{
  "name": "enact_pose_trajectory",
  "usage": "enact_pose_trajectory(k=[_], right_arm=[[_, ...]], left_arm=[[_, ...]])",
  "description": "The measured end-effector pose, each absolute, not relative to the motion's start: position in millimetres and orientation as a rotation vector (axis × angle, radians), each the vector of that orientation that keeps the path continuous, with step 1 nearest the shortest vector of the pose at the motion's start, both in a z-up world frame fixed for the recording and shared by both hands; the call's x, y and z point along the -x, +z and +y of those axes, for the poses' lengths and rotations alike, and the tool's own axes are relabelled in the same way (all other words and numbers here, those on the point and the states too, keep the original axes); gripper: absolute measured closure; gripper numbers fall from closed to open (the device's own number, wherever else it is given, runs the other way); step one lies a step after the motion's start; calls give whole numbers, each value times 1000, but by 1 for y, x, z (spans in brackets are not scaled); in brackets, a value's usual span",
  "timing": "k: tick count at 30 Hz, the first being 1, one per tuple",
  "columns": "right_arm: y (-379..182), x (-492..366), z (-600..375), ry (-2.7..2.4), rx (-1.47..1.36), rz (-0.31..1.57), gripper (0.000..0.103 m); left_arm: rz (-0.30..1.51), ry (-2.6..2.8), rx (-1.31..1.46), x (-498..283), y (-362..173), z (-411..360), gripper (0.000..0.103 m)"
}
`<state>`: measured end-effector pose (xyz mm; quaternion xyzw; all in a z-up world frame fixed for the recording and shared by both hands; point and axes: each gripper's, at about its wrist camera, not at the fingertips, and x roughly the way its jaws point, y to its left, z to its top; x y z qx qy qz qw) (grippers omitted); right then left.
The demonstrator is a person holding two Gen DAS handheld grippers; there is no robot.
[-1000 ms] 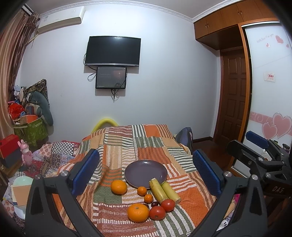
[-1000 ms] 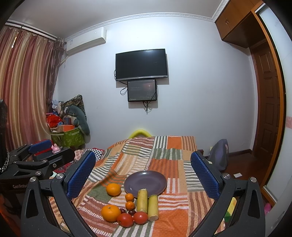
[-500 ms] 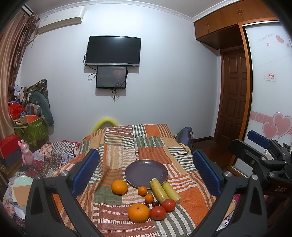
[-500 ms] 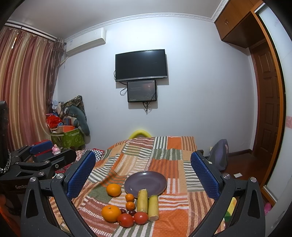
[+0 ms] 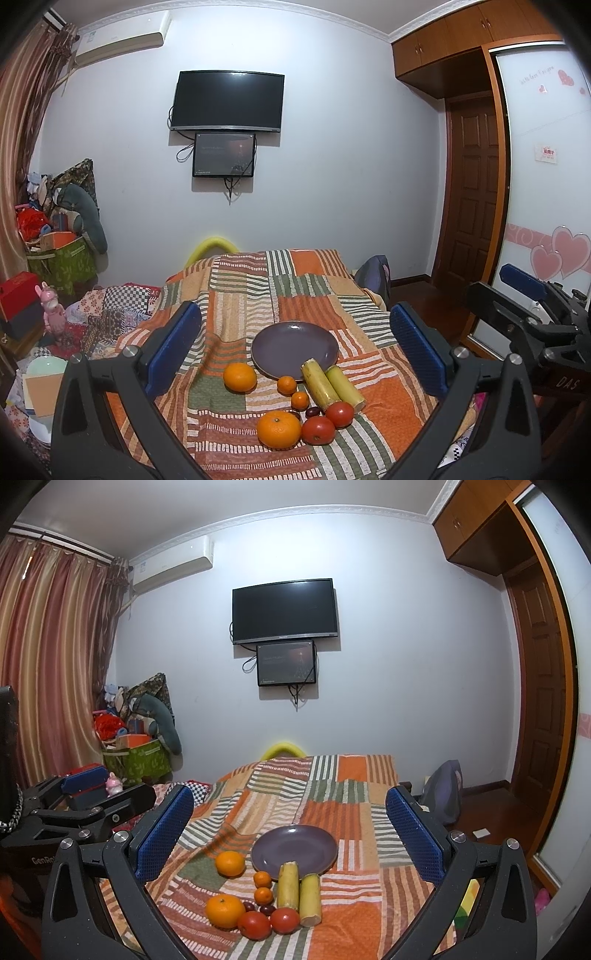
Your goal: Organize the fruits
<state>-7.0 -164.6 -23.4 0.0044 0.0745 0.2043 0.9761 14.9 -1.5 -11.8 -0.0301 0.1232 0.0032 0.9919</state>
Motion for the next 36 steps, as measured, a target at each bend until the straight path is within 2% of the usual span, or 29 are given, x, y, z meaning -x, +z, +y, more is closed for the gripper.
enact_pose_trajectory(k=[9, 11, 13, 15, 17, 23, 26, 36], right_arm=[[-27, -1, -169, 393, -36, 170, 0], [-29, -3, -173, 389, -48, 171, 0], [-31, -7, -175, 378, -57, 181, 1], [-34, -10, -177, 371, -57, 192, 5], [-38, -14, -177, 369, -53, 207, 17], [-57, -32, -177, 385, -37, 293, 33], [-71, -44, -174, 399, -15, 356, 36], [-121, -74, -162, 456, 40, 579, 36]], left_arm=[[253, 9, 60, -18, -15, 0, 0], [259, 10, 62, -21, -16, 2, 3], [271, 6, 63, -24, -18, 3, 15], [292, 3, 66, -30, -21, 5, 18], [308, 9, 69, -36, -25, 7, 24], [395, 12, 54, -62, -49, 13, 32], [461, 7, 53, -78, -68, 17, 33], [697, -20, 98, -121, -137, 36, 33]])
